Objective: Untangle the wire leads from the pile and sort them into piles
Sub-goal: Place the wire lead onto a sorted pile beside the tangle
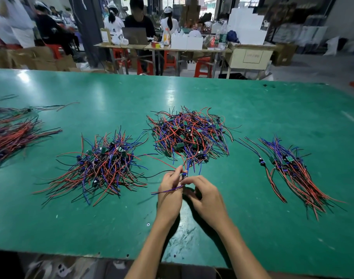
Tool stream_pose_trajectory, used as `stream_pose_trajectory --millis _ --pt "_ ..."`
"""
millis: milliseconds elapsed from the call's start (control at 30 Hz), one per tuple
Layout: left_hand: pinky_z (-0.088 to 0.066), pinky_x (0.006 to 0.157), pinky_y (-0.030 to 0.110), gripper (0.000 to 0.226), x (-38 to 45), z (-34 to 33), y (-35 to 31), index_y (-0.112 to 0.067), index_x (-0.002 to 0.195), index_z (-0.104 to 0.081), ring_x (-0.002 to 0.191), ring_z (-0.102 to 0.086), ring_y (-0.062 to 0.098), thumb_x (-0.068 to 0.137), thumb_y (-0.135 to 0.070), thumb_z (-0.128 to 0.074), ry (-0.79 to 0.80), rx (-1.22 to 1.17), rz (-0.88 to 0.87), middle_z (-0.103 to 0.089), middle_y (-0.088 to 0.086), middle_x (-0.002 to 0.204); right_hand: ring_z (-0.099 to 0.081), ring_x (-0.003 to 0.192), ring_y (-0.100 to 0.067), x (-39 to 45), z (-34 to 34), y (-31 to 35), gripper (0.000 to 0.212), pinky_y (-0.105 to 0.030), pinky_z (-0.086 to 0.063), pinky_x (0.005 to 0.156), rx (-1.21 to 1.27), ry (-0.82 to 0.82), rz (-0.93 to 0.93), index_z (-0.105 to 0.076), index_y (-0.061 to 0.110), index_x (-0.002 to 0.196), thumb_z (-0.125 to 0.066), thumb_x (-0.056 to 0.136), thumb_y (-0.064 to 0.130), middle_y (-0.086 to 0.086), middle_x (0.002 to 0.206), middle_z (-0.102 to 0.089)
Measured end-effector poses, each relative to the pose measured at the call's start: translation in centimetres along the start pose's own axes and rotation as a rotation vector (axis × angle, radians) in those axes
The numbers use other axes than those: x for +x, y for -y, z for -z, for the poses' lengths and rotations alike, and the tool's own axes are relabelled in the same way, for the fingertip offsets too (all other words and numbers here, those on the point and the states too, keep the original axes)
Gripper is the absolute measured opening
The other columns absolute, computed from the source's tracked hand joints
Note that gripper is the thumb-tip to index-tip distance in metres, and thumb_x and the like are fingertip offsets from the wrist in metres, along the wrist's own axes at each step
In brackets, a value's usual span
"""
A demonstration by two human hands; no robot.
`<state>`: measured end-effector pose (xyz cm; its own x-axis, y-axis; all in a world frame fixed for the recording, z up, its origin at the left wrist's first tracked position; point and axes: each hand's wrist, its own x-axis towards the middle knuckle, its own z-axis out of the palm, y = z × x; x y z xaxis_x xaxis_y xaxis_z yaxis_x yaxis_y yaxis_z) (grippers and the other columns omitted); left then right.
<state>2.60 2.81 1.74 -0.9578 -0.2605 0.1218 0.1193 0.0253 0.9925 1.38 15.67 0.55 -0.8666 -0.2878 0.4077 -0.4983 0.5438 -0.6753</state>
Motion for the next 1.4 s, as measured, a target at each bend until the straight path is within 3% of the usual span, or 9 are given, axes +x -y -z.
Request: stream_pose_trajectory --millis 200,400,700,800,867,967,1067,1233,1400 --pt "-0.046 0.093 0.012 0.032 0.1 0.1 0.2 -0.014 0.127 -0.067 0.106 -0.065 -0.001 0.098 -0.002 -0.060 -0.006 0.062 -0.050 -0.068 0.001 0.117 -0.058 0.065 -0.008 0.1 0.2 -0.2 0.013 -0.018 -0.044 0.064 0.141 -0.223 -0.149 -0.068 0.031 0.087 -0.078 0.087 0.023 0.017 0.085 -0.070" --pt "-0.055 0.093 0.035 0.018 0.2 0.1 0.4 -0.021 0.105 -0.079 0.097 -0.073 0.015 0.094 -0.011 -0.070 -0.059 0.028 0.003 -0.077 -0.006 0.099 -0.073 0.085 -0.018 0.4 1.3 -0.8 0.010 -0.029 -0.057 0.083 0.645 -0.318 -0.354 -0.078 0.020 0.098 -0.070 0.095 0.014 0.000 0.095 -0.078" --pt "-0.050 0.078 0.012 0.021 0.1 0.2 0.1 -0.027 0.101 -0.075 0.092 -0.071 0.012 0.090 -0.010 -0.074 -0.183 -0.012 -0.030 -0.076 -0.010 0.093 -0.075 0.079 -0.011 0.5 1.8 -0.6 0.020 -0.014 -0.052 0.074 0.878 -0.424 -0.480 -0.069 0.016 0.113 -0.068 0.095 0.007 -0.007 0.089 -0.079" --pt "-0.044 0.089 0.012 0.023 0.1 0.1 -0.6 -0.033 0.102 -0.070 0.110 -0.062 0.015 0.089 -0.015 -0.075 -0.386 0.074 -0.080 -0.064 -0.005 0.118 -0.073 0.075 -0.014 0.9 2.0 -0.9 0.014 -0.017 -0.054 0.076 0.964 -0.471 -0.543 -0.073 0.013 0.103 -0.071 0.091 0.006 -0.015 0.107 -0.075" --pt "-0.036 0.105 0.030 0.027 -0.1 0.2 -1.5 -0.028 0.107 -0.066 0.126 -0.046 0.019 0.085 -0.016 -0.075 -0.648 0.235 -0.171 -0.044 0.006 0.137 -0.073 0.074 -0.016 1.4 2.5 -1.1 0.028 -0.020 -0.055 0.074 1.043 -0.473 -0.598 -0.064 0.011 0.117 -0.072 0.091 0.005 -0.017 0.100 -0.076" --pt "-0.018 0.097 0.027 0.031 -0.2 0.5 -3.1 -0.028 0.109 -0.062 0.128 -0.043 0.021 0.080 -0.019 -0.066 -0.794 0.502 -0.379 -0.045 0.003 0.137 -0.076 0.076 -0.016 1.9 3.3 -1.3 0.043 -0.018 -0.056 0.069 1.150 -0.443 -0.655 -0.056 0.012 0.127 -0.073 0.088 0.006 -0.011 0.089 -0.078" --pt "-0.023 0.086 0.029 0.018 1.2 0.6 -4.8 -0.036 0.102 -0.063 0.099 -0.058 0.010 0.089 -0.024 -0.061 -0.482 0.677 -0.283 -0.065 -0.017 0.105 -0.075 0.078 -0.015 2.0 3.4 -1.2 0.049 -0.019 -0.056 0.071 1.102 -0.369 -0.670 -0.053 0.014 0.132 -0.073 0.087 0.007 -0.010 0.092 -0.079" --pt "-0.057 0.073 0.026 0.018 3.0 -1.7 -5.0 -0.021 0.110 -0.072 0.080 -0.070 0.014 0.097 -0.031 -0.065 0.336 0.473 0.035 -0.075 -0.002 0.098 -0.073 0.080 -0.008 2.3 3.4 -1.0 0.054 -0.022 -0.053 0.071 0.985 -0.267 -0.629 -0.041 0.017 0.141 -0.066 0.095 0.006 0.000 0.094 -0.079" --pt "-0.055 0.058 0.024 0.013 3.0 -3.1 -1.9 -0.020 0.103 -0.072 0.059 -0.068 0.014 0.097 -0.010 -0.065 0.311 0.030 0.171 -0.074 0.003 0.076 -0.073 0.081 -0.015 2.7 2.9 -1.2 0.038 -0.028 -0.060 0.066 0.980 -0.274 -0.572 -0.049 0.015 0.130 -0.060 0.097 0.000 -0.004 0.092 -0.078"
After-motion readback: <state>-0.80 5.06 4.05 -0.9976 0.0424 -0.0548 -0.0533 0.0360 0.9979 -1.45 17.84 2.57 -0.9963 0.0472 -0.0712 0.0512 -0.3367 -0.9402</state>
